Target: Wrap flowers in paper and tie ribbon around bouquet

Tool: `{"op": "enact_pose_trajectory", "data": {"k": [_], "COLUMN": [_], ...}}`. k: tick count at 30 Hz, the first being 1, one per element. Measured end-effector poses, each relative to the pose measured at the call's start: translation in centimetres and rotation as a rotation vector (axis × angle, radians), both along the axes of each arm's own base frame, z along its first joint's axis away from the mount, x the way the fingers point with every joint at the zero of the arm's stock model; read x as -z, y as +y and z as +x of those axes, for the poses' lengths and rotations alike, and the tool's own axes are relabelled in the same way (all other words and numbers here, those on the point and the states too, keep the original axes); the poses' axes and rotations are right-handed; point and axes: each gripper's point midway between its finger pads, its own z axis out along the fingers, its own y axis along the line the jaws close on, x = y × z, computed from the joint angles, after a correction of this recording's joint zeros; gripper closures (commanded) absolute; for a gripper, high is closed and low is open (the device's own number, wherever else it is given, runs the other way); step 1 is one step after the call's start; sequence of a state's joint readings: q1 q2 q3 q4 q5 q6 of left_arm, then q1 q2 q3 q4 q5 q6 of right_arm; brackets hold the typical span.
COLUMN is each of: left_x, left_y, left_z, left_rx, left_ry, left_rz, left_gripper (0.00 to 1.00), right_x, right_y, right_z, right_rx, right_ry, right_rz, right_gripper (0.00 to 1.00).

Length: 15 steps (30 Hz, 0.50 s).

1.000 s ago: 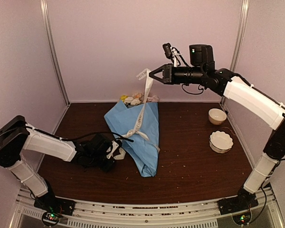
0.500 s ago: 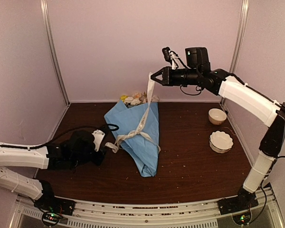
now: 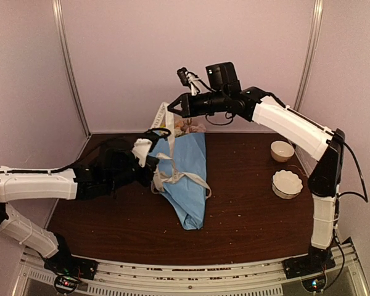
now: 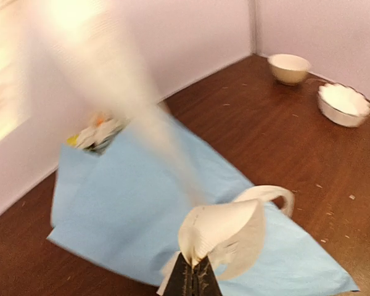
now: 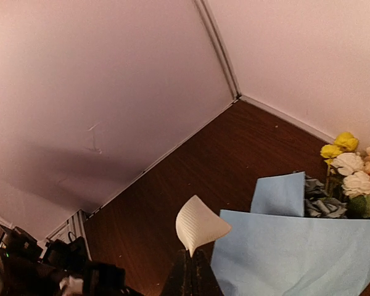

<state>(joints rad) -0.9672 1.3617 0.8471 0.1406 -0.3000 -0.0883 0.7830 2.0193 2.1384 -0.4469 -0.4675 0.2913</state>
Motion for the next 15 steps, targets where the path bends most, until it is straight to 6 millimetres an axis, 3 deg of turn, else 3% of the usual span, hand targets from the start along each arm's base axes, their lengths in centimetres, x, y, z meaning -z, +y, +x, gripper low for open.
{"op": "enact_pose_trajectory", "data": {"k": [2,4,7,9,10,11,12,14,15], "left_x": [0.0,0.3,1.5,3.0,4.0,5.7,6.1,7.9,9.0], "left_y": [4.9,11.2,19.8,24.5,26.0,27.2,28.0,29.5,30.5], "left_z": [3.0,5.9,8.6,9.4,9.3,8.7,8.7,8.0,7.5], "left_rx": [-0.149,-0.335,-0.583,-0.714,-0.754,-0.793,-0.817,-0.864,-0.899], "left_ry": [0.026,0.054,0.106,0.149,0.179,0.230,0.241,0.296,0.328], "left_rz": [-0.043,-0.083,-0.125,-0.146,-0.153,-0.160,-0.161,-0.183,-0.197], "left_gripper": [1.00,1.00,1.00,1.00,1.00,1.00,1.00,1.00,1.00], "right_x": [0.1,0.8,3.5,7.0,9.5,11.8,14.5,18.5,20.0], "right_y": [-3.3,-9.1,-22.2,-31.9,-37.0,-40.9,-44.6,-48.8,-49.9], "right_z": [3.2,7.5,14.0,16.2,16.5,16.1,15.2,12.7,11.5], "right_rx": [0.091,0.241,0.543,0.748,0.855,0.938,1.019,1.121,1.149], "right_ry": [-0.001,0.005,0.047,0.116,0.169,0.219,0.274,0.370,0.407], "right_rz": [-0.008,-0.030,-0.063,-0.083,-0.097,-0.111,-0.131,-0.157,-0.171], "right_gripper": [1.00,1.00,1.00,1.00,1.00,1.00,1.00,1.00,1.00]}}
